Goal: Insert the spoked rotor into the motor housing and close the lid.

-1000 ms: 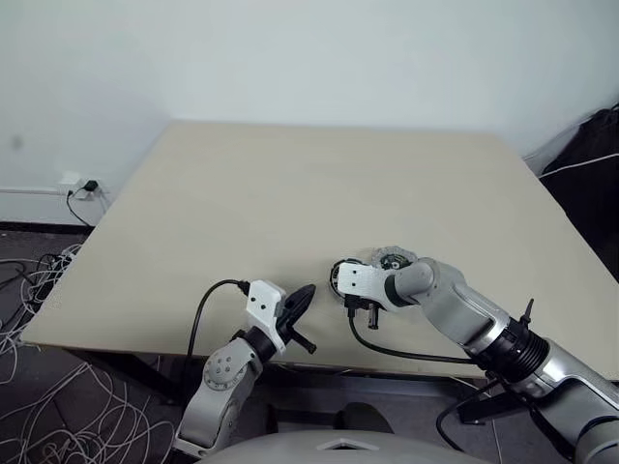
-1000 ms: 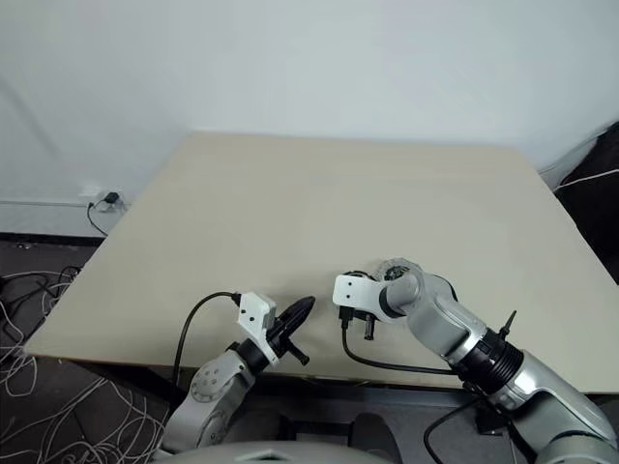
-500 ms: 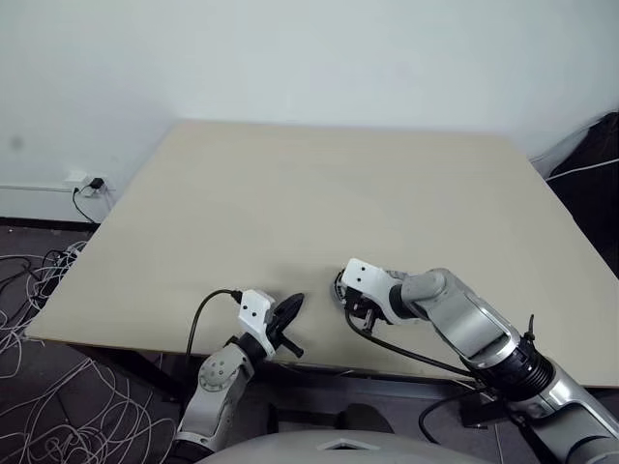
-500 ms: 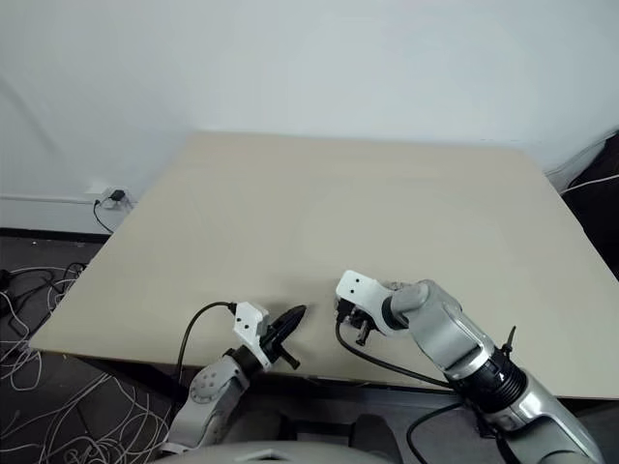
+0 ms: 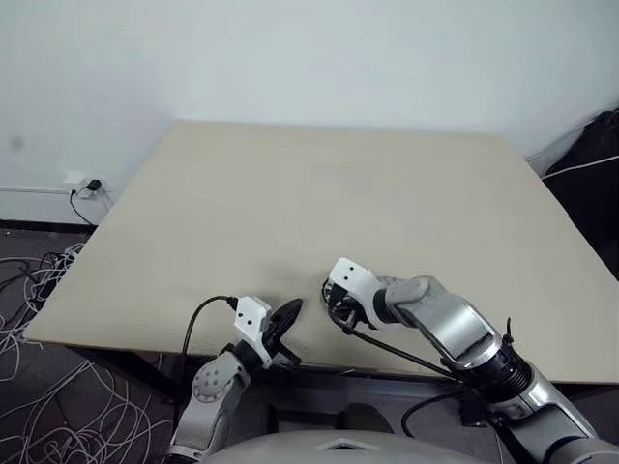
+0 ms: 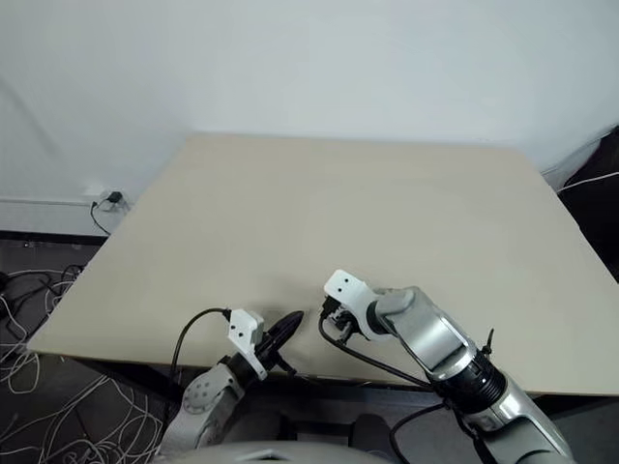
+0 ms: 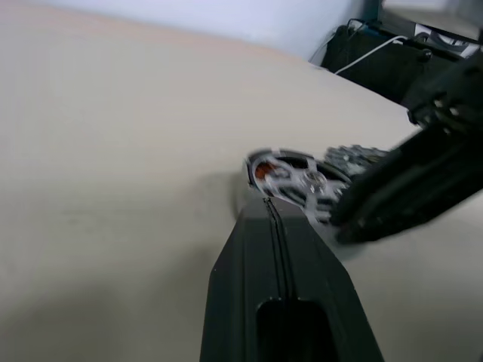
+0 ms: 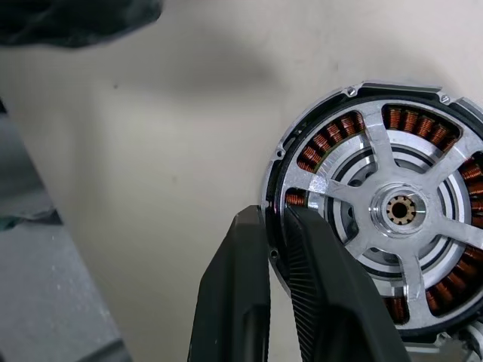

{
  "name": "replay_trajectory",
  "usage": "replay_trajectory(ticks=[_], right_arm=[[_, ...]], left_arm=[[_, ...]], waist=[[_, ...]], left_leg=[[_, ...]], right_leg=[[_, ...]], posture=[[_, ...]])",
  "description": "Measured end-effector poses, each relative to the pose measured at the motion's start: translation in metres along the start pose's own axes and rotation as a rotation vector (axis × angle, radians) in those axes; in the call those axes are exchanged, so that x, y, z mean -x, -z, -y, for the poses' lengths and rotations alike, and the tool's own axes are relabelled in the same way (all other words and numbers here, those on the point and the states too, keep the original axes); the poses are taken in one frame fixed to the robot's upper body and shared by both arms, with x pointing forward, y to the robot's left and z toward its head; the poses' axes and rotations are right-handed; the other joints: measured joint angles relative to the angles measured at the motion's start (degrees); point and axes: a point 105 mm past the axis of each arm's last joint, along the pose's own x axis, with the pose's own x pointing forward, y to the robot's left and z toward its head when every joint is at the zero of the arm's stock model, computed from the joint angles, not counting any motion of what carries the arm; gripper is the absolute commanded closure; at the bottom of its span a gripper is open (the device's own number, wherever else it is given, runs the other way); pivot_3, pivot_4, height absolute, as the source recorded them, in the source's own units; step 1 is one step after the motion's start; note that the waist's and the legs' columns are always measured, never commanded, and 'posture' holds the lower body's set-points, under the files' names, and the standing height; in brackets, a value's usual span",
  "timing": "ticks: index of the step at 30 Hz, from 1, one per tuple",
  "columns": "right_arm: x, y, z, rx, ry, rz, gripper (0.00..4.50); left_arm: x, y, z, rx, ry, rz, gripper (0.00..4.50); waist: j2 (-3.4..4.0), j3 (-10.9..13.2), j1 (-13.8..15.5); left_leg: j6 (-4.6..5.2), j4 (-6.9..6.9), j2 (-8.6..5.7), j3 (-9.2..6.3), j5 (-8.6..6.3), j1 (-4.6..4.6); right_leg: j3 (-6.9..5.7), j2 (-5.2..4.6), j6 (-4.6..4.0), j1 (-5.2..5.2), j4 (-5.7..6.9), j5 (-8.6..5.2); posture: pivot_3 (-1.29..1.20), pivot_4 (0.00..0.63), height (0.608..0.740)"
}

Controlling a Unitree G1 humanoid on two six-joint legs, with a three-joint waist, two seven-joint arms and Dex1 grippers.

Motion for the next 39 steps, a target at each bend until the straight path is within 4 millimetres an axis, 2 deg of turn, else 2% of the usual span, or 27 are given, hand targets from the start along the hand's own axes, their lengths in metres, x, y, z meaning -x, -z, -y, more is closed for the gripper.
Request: replay_trajectory(ticks=[4, 9, 13, 15, 17, 23, 27, 32, 37, 39], right_arm=[[0.000, -0.014, 0.002, 0.017, 0.026, 0.053, 2.16], [0.003, -0.027, 0.002, -0.003, 0.041, 0.117, 2.16], [0.016, -0.054, 0.004, 0.009, 0.107, 0.262, 3.11], [0.020, -0.060, 0.007, 0.013, 0.151, 0.296, 3.75], [0.024, -0.059, 0.018, 0.044, 0.269, 0.317, 4.43], [0.037, -0.043, 0.046, 0.099, 0.599, 0.304, 4.47], [0.039, -0.009, 0.052, 0.047, 0.790, 0.219, 4.47], [0.039, 0.014, 0.049, -0.116, 0.908, 0.206, 4.47], [0.062, 0.040, 0.064, -0.294, 1.091, 0.206, 4.47], [0.069, 0.056, 0.066, -0.368, 1.147, 0.187, 4.47]], left_arm=[[0.002, -0.001, 0.001, -0.007, 0.008, 0.013, 4.50], [0.002, 0.000, 0.002, -0.006, 0.010, 0.010, 4.50], [0.000, -0.002, 0.002, -0.008, 0.016, 0.011, 4.50], [0.000, -0.003, 0.002, -0.010, 0.017, 0.013, 4.50], [0.001, -0.003, 0.001, -0.011, 0.018, 0.008, 4.50], [0.003, -0.001, -0.001, -0.023, 0.018, -0.006, 4.50], [0.004, -0.001, -0.002, -0.027, 0.020, -0.010, 4.50], [0.005, 0.000, 0.000, -0.033, 0.045, -0.019, 4.50], [0.006, 0.001, 0.001, -0.032, 0.063, -0.031, 4.50], [0.005, 0.002, 0.001, -0.029, 0.070, -0.041, 4.50]], waist=[[0.03, -0.04, -0.30], [0.02, -0.05, -0.37], [0.05, -0.08, -0.49], [0.02, -0.11, -0.49], [0.00, -0.13, -0.44], [0.04, -0.18, -0.58], [0.00, -0.28, -0.49], [0.05, -0.31, -0.67], [0.05, -0.32, -0.61], [0.05, -0.32, -0.63]], left_leg=[[0.00, 0.00, 0.00, 0.00, 0.01, 0.00], [0.01, 0.00, -0.02, 0.00, 0.01, 0.00], [0.00, 0.00, -0.01, -0.01, 0.01, 0.01], [0.00, 0.00, -0.02, 0.00, 0.01, 0.01], [0.01, 0.01, -0.04, 0.00, 0.01, 0.00], [0.00, 0.00, -0.05, 0.02, 0.03, 0.02], [0.02, 0.00, -0.05, 0.04, 0.05, 0.03], [0.11, 0.03, 0.03, 0.09, 0.14, 0.14], [0.15, 0.04, 0.01, 0.17, 0.24, 0.17], [0.16, 0.04, 0.00, 0.18, 0.26, 0.18]], right_leg=[[-0.01, 0.03, 0.00, 0.01, -0.01, 0.00], [-0.01, 0.03, 0.01, 0.01, -0.02, 0.00], [-0.02, 0.05, 0.02, 0.02, 0.00, 0.01], [-0.02, 0.05, 0.02, 0.03, 0.00, 0.01], [-0.02, 0.04, 0.02, 0.03, -0.01, 0.01], [-0.03, 0.08, 0.02, 0.03, 0.00, 0.01], [-0.10, 0.12, 0.02, 0.05, 0.00, 0.00], [-0.08, 0.34, 0.12, 0.14, 0.04, 0.05], [-0.09, 0.52, 0.36, 0.22, 0.03, 0.17], [-0.08, 0.51, 0.40, 0.23, 0.03, 0.19]], posture=[[0.00, 0.000, 0.740], [0.00, 0.000, 0.740], [0.00, 0.000, 0.740], [0.00, 0.000, 0.740], [0.00, 0.000, 0.740], [0.00, 0.000, 0.740], [0.00, 0.000, 0.740], [0.00, 0.000, 0.740], [0.00, 0.000, 0.740], [0.00, 0.000, 0.740]])
